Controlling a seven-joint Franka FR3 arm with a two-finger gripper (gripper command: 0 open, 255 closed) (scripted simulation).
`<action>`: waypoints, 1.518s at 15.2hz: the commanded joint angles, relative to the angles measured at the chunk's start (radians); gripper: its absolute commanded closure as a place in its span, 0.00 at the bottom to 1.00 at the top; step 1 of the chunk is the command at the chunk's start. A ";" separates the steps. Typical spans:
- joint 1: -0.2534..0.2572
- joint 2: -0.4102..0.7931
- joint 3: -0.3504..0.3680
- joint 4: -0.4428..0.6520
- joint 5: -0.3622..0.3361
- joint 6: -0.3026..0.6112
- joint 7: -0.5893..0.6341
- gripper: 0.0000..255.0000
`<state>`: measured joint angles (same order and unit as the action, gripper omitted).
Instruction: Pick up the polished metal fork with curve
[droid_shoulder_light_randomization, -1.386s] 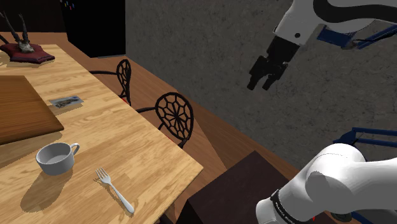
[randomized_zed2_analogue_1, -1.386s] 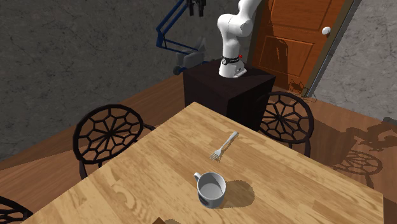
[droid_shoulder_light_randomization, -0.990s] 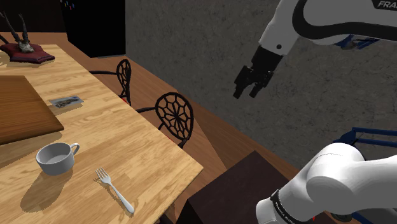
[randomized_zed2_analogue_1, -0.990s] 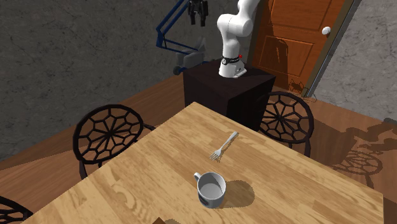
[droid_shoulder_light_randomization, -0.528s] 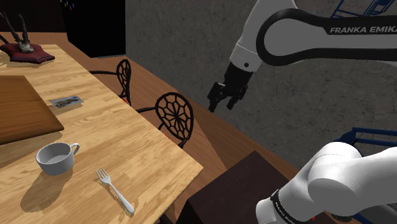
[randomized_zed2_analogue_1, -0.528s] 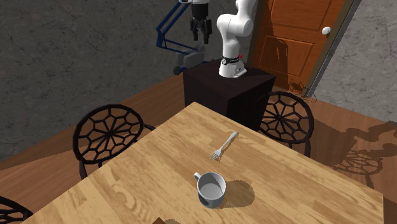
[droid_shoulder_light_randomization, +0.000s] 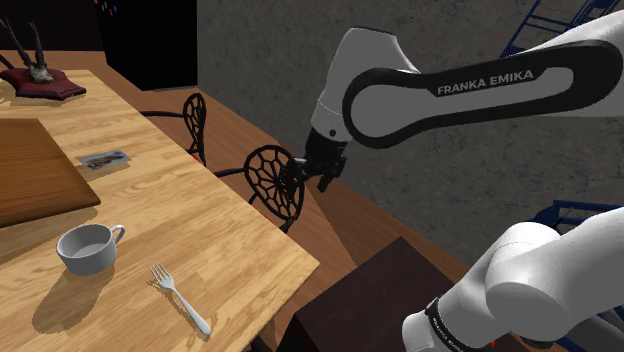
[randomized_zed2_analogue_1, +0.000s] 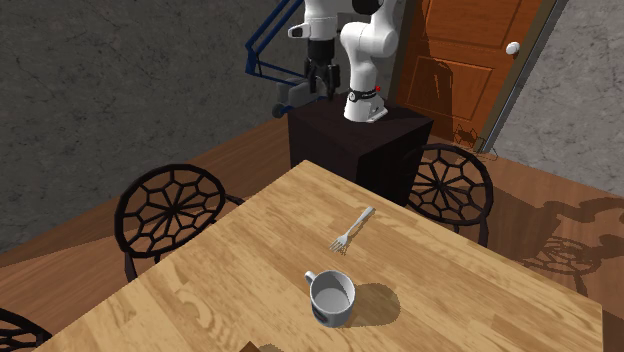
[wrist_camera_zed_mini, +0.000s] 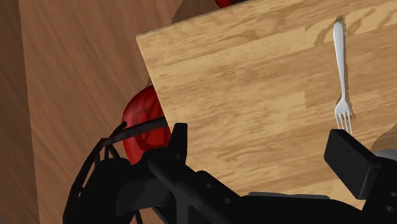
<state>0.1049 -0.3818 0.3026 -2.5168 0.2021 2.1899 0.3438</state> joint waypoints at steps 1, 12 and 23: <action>0.004 0.072 0.035 0.013 -0.009 0.064 0.036 0.00; 0.038 0.518 0.147 0.199 -0.264 0.303 0.334 0.00; 0.248 0.956 0.039 0.546 -0.531 0.353 0.583 0.00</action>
<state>0.3326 0.5388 0.3515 -2.0083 -0.3148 2.5463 0.9127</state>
